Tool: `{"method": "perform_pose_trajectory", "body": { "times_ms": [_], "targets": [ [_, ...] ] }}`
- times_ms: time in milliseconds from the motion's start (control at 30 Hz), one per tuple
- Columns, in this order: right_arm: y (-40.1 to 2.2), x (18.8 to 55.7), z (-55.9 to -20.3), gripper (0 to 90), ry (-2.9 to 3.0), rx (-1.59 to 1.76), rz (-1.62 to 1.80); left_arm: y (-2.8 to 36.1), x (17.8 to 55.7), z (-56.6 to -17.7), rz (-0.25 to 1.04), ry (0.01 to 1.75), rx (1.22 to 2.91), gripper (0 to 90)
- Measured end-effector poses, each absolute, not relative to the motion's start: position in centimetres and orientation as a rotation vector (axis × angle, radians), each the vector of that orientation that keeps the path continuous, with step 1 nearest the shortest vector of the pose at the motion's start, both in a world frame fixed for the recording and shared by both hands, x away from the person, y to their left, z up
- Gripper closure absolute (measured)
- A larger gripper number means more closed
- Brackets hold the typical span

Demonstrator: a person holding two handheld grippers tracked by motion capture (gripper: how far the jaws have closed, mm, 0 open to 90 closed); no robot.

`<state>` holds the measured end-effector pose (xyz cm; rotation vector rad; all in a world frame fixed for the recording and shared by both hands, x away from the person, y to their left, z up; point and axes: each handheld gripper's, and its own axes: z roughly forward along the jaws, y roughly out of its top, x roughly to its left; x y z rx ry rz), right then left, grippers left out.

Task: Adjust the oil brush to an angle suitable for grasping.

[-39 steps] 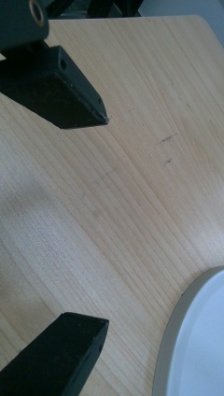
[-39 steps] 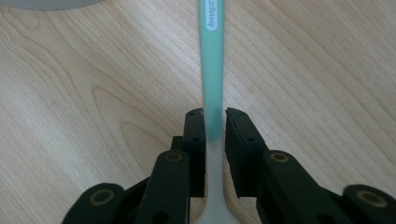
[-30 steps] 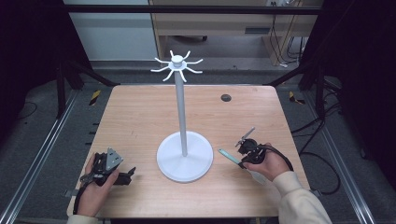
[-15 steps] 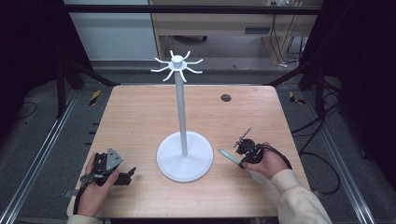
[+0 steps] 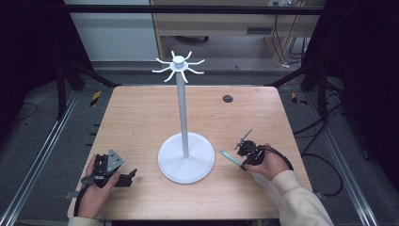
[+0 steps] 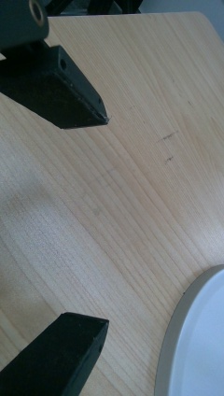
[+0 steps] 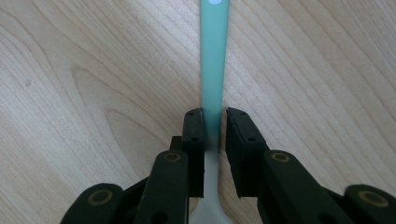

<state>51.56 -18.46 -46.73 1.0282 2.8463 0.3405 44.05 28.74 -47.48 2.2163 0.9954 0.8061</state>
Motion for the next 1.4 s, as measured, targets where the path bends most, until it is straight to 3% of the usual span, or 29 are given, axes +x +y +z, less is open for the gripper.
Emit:
{"method": "perform_pose_trajectory", "body": {
  "times_ms": [400,1000,1400],
  "targets": [
    [-18.6,51.3,-46.0,82.2,2.838,1.047,0.409,28.8,44.1,-47.5,0.809,0.996,2.214,3.2],
    [-19.2,51.9,-38.0,82.2,2.491,1.067,0.89,28.8,44.1,-47.5,0.807,0.996,2.214,3.2],
    [-18.4,52.1,-37.1,82.2,2.309,1.122,1.029,28.8,44.1,-47.5,0.807,0.994,2.212,3.2]
  ]
}}
